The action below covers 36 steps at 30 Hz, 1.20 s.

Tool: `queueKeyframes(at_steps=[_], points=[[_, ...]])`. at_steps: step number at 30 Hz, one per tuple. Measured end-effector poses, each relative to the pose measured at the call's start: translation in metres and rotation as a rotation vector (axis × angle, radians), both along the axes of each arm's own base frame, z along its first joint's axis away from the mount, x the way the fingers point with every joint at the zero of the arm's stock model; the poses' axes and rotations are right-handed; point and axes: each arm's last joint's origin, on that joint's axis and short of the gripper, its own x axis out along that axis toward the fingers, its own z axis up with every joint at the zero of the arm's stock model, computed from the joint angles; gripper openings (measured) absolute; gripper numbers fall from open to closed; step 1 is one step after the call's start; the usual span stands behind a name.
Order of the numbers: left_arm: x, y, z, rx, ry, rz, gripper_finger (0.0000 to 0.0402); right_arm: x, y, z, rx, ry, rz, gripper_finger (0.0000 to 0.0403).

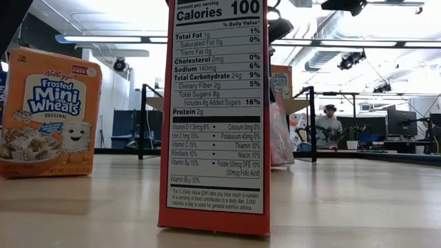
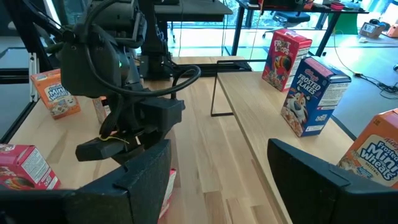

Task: Stack cereal on shelf
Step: Put the top red cereal box on the shelf aligned with the other red cereal box

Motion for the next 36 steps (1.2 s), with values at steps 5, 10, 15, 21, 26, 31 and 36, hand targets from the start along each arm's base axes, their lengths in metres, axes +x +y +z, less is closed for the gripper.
queueKeyframes(at_steps=[5,10,15,21,26,31,36], points=[[0.000,0.000,0.001,0.018,0.007,-0.024,0.0158,0.000,0.000,0.000,0.000,0.000,0.000,0.0259],[-0.001,0.001,0.008,0.062,0.022,-0.071,0.0151,0.000,0.000,0.000,0.000,0.000,0.000,0.0259],[-0.010,0.006,0.027,0.146,0.050,-0.162,0.0150,0.000,0.000,0.000,0.000,0.000,0.000,0.0259],[-0.029,0.018,0.056,0.258,0.098,-0.273,0.0150,0.000,0.000,0.000,0.000,0.000,0.000,0.0259],[-0.050,0.036,0.082,0.329,0.146,-0.335,0.0150,0.000,0.000,0.000,0.000,0.000,-0.001,0.0259],[-0.075,0.058,0.108,0.392,0.181,-0.375,0.0150,0.000,0.000,0.000,0.000,0.000,0.000,0.0259],[-0.102,0.079,0.133,0.456,0.200,-0.404,0.0150,0.000,0.000,0.000,0.000,0.000,0.000,0.0259]])
